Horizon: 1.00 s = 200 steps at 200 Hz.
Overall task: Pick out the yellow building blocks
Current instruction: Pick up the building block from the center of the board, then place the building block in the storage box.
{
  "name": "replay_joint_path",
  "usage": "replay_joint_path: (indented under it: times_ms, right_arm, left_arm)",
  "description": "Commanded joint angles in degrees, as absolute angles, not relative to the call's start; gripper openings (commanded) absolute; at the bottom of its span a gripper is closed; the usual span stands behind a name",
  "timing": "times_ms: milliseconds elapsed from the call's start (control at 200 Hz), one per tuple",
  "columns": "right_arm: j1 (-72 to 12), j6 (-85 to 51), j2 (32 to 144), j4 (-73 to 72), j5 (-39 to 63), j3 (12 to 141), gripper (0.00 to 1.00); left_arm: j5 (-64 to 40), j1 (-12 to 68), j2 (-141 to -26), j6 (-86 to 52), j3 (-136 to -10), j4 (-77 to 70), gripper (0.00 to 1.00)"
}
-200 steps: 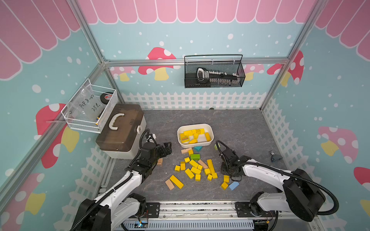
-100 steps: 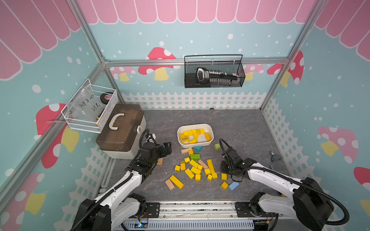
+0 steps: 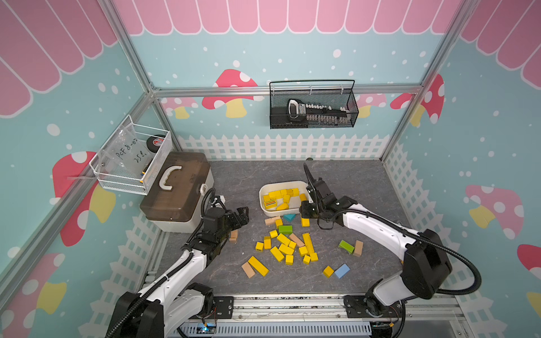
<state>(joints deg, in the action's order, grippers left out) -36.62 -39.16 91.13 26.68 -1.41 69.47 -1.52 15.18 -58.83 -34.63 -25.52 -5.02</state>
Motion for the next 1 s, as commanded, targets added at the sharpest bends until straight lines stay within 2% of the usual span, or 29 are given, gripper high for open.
replay_joint_path:
  times_ms: [0,425,676,996]
  right_arm:
    - [-36.93,-34.98,97.64,30.83,0.67,77.44,0.31]
    - [-36.92,-32.76,119.71,37.83,6.52,103.26,0.31]
    - [-37.00,-33.31,124.33,38.28,6.88,106.26,0.31]
    - [-37.07,-33.57,125.06,38.32,5.84,106.44,0.47]
  left_arm:
    - [-2.81,14.33,-58.89,-36.12,-25.84,-5.73,1.00]
    - [-4.15,13.10,-57.99,-36.56,-24.79,-7.03,1.00]
    - [-4.73,12.48,-57.92,-36.87,-24.60,-7.29,1.00]
    - [-5.25,12.04,-57.74,-37.07,-24.18,-7.72,1.00]
